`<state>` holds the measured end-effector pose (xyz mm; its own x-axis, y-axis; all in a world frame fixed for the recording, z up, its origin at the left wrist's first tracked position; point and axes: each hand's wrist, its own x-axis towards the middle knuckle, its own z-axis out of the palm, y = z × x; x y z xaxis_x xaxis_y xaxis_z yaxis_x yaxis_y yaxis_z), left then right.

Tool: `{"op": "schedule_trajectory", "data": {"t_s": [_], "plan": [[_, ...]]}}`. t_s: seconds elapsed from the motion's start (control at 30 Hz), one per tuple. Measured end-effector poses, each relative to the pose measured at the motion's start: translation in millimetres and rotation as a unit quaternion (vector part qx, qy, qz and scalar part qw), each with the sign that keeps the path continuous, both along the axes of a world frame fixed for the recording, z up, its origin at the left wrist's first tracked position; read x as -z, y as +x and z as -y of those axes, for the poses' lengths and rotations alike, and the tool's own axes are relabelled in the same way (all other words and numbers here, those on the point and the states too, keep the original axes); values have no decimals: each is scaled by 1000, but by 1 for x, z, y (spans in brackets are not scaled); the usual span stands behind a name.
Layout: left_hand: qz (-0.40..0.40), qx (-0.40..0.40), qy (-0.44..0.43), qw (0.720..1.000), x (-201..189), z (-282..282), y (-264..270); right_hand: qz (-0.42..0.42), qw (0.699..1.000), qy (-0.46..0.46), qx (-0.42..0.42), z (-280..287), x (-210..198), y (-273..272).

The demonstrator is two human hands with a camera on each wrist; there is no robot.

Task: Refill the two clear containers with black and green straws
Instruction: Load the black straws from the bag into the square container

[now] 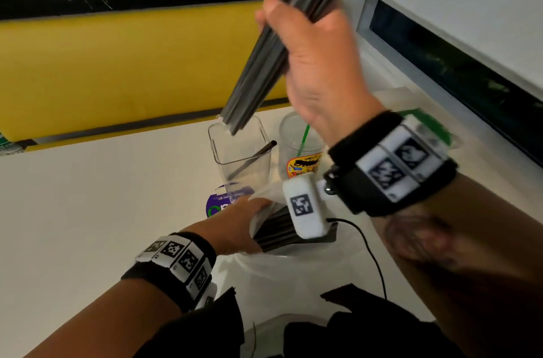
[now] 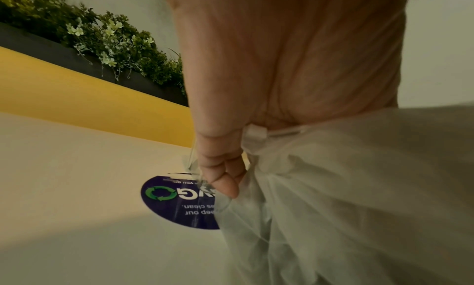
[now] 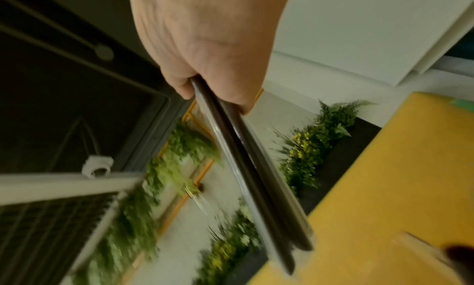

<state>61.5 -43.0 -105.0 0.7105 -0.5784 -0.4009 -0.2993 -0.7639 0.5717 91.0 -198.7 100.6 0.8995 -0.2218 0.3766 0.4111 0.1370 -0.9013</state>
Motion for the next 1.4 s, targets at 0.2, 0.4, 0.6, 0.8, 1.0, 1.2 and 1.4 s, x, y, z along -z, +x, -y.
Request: {"op": "schedule_trajectory", "data": {"t_s": [0.2, 0.4, 0.6, 0.8, 1.0, 1.2, 1.4], "plan": [[-3, 15, 7, 1000, -3, -2, 2, -149, 971, -188, -17, -26, 79, 36], [-12, 17, -11, 1000, 2, -5, 4, -170, 924, -334, -68, -7, 89, 42], [-29, 15, -19, 999, 6, -2, 11, 19, 878, -476, 51, 16, 67, -20], [-14, 17, 17, 1000, 5, 7, 12, -138, 580, -773, -217, 17, 174, -64], [37, 17, 56, 998, 2, 21, 13, -64, 579, -802, -132, 13, 204, -70], [37, 26, 102, 994, -2, 23, 14, -82, 608, -780, -125, 23, 224, -84], [23, 42, 101, 994, -6, 26, 14, -102, 601, -787, -95, 17, 225, -92]]}}
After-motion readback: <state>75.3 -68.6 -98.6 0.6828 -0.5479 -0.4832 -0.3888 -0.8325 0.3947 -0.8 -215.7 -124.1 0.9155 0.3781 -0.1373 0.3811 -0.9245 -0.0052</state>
